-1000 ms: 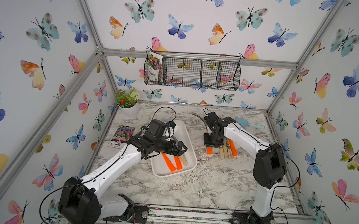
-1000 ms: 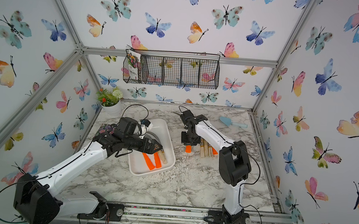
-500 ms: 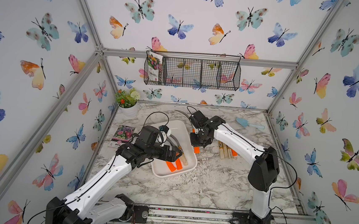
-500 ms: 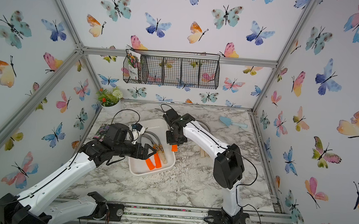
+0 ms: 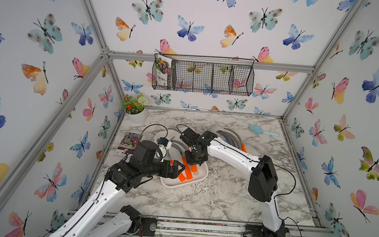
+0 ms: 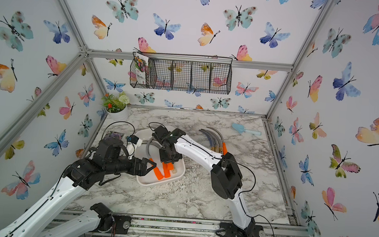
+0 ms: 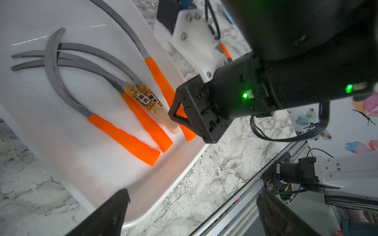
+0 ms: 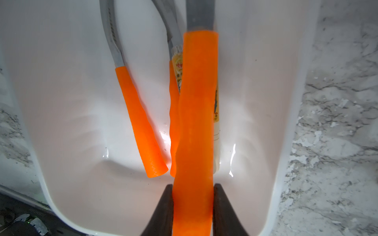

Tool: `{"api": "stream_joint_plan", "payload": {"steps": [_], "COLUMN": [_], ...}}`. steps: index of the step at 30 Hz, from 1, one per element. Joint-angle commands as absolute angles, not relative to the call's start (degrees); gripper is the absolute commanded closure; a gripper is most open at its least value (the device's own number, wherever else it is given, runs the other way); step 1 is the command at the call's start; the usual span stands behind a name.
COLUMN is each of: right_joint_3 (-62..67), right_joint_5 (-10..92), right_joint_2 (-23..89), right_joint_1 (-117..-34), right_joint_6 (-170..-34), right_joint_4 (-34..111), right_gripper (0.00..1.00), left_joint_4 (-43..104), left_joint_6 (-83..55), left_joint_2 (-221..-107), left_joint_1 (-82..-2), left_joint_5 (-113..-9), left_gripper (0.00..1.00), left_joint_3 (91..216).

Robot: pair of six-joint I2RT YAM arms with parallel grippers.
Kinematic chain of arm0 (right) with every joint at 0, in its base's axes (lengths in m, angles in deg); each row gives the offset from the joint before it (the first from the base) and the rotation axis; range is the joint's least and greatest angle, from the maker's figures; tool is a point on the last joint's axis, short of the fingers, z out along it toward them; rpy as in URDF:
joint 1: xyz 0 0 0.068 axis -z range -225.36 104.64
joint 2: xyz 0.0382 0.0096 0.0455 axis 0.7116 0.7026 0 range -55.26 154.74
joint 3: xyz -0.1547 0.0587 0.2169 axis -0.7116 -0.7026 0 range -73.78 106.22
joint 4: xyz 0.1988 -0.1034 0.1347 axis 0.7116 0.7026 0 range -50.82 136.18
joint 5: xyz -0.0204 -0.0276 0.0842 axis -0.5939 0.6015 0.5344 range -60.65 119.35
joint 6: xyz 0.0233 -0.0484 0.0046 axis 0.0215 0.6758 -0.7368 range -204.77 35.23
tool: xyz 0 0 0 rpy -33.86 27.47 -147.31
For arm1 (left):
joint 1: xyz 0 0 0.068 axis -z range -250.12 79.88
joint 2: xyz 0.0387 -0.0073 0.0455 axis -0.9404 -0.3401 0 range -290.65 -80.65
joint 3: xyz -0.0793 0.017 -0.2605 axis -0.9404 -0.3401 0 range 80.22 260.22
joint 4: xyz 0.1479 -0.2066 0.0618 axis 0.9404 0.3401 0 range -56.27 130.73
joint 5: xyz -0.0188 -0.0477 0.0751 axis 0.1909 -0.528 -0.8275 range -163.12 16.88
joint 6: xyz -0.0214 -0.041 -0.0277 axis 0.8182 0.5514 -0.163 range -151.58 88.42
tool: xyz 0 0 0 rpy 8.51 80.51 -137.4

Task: Put small sickles into storage boxes
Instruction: Place the sickle in the storage box.

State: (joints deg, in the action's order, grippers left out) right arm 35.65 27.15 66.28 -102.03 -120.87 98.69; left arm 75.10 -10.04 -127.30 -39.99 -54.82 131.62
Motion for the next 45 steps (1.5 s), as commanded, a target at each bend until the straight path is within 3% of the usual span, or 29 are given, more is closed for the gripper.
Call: {"api": "stream_joint_plan", "payload": {"steps": [1,19,41,45], "right_joint_3": [37.0,40.3,45.2,44.6], "right_joint_5": [27.3,30.0,26.1,25.2], "right_joint_2": [68.2,76.7,73.1,71.2], "right_joint_1": [-103.4,-105.7,-105.7,-105.2], "right_joint_6": [-123.0,-123.5,-121.9,-122.2], "right_joint_4": [98.5,95.8,99.5,99.8], "right_gripper": [0.86,0.83,0.39,0.17], "left_joint_4": [78.5,86.8,85.3,84.1], "left_joint_6": [-8.9,-6.6,-7.6,-8.3], "left_joint_2": [-123.2,-113.6,-116.2,-117.9], "left_joint_1": [-39.9,-39.9,-39.9,-39.9], "left_joint_5": [-57.0,-59.8,-60.3,-59.6], "left_gripper": [0.02,0.02,0.02,0.02], "left_joint_3": [131.1,130.9,133.1,133.3]}}
